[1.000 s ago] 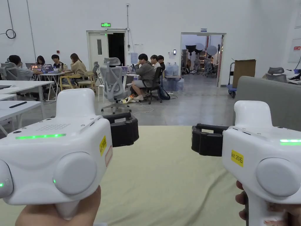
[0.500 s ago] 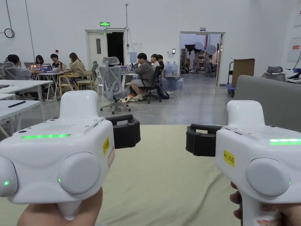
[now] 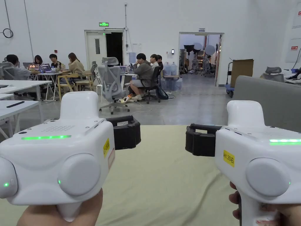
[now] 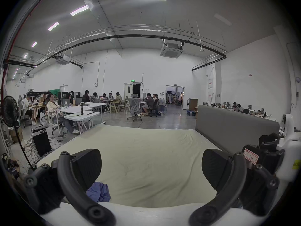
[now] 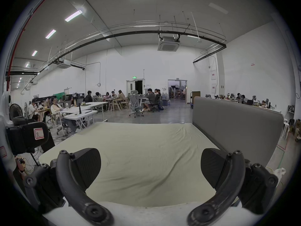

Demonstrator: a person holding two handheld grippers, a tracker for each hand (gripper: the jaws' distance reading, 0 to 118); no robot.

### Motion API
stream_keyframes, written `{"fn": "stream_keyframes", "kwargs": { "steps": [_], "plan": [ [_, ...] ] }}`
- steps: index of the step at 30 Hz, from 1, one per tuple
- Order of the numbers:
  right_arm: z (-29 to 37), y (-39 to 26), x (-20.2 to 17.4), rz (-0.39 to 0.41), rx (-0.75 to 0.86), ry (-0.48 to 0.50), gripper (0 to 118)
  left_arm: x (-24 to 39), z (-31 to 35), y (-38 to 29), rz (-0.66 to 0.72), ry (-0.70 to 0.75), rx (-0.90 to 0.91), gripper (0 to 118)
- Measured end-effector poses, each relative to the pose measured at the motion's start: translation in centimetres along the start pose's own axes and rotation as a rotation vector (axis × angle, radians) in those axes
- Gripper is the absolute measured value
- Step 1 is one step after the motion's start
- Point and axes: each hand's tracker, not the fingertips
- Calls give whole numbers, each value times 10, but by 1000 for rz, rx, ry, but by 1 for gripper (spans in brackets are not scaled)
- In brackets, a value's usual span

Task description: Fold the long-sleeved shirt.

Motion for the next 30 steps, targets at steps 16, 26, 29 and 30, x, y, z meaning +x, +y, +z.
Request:
{"fn": "stream_keyframes", "kwargs": {
  "steps": [16, 26, 29, 30],
  "plan": [
    [-2, 0, 1, -4, -11, -5, 118, -1, -2, -1, 6, -9, -4, 118],
    [-5, -1, 0, -18, -12, -32, 118, 1, -4, -2, 0, -20, -11, 118],
    [-5, -1, 0, -7, -12, -26, 118, 1, -4, -3, 1, -23, -12, 118],
    [-5, -2, 0, -9, -15, -18, 118, 1, -4, -3, 1, -23, -13, 118]
  ]
}}
